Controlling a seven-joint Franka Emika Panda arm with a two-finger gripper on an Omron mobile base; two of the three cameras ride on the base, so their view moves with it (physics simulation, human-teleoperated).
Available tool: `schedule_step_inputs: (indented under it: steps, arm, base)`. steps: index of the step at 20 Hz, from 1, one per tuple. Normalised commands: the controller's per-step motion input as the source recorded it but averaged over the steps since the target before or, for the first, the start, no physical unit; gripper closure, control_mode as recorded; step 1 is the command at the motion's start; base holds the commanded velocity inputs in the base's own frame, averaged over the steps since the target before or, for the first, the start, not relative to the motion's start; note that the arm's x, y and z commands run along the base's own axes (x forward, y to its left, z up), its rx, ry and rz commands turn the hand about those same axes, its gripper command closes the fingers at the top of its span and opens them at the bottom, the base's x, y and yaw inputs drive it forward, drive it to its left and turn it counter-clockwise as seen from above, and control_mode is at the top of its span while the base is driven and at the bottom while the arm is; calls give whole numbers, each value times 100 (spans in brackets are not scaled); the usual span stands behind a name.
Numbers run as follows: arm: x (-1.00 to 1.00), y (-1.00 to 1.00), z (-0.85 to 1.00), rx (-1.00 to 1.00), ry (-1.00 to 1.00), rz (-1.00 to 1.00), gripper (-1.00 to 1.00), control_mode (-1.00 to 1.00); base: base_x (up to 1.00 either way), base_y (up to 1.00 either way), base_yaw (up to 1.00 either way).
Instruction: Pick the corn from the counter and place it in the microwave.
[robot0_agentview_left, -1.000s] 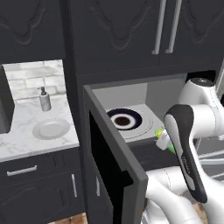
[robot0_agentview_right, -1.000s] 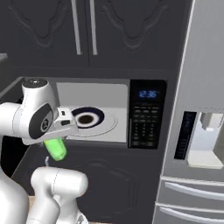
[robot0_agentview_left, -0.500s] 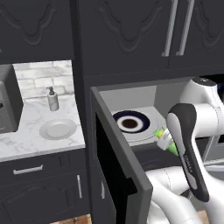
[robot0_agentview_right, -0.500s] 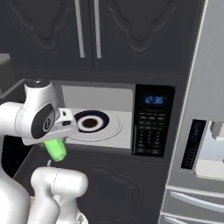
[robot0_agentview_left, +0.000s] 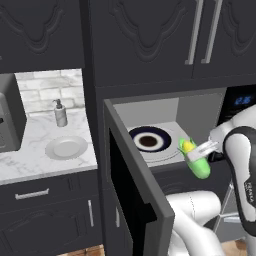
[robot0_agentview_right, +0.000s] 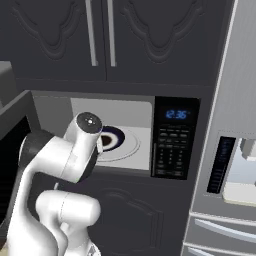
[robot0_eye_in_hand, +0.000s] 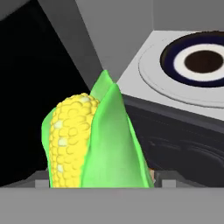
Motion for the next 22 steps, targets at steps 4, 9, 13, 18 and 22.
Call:
schedule_step_inputs:
  steps: [4,9,13,18,22]
  arm:
    - [14,0,-2,37,-35,-4,100,-100]
    - [51,0,-1,34,-22,-17,100,-100]
    - [24,1,-6,29,-6,-23,100,-100]
    - [22,15,-17,26,0,-28,100,-100]
    - [70,9,-22,23,0,-28,100,-100]
  base:
    - [0,0,0]
    - [0,0,0]
    - [0,0,0]
    - [0,0,0]
    - [0,0,0]
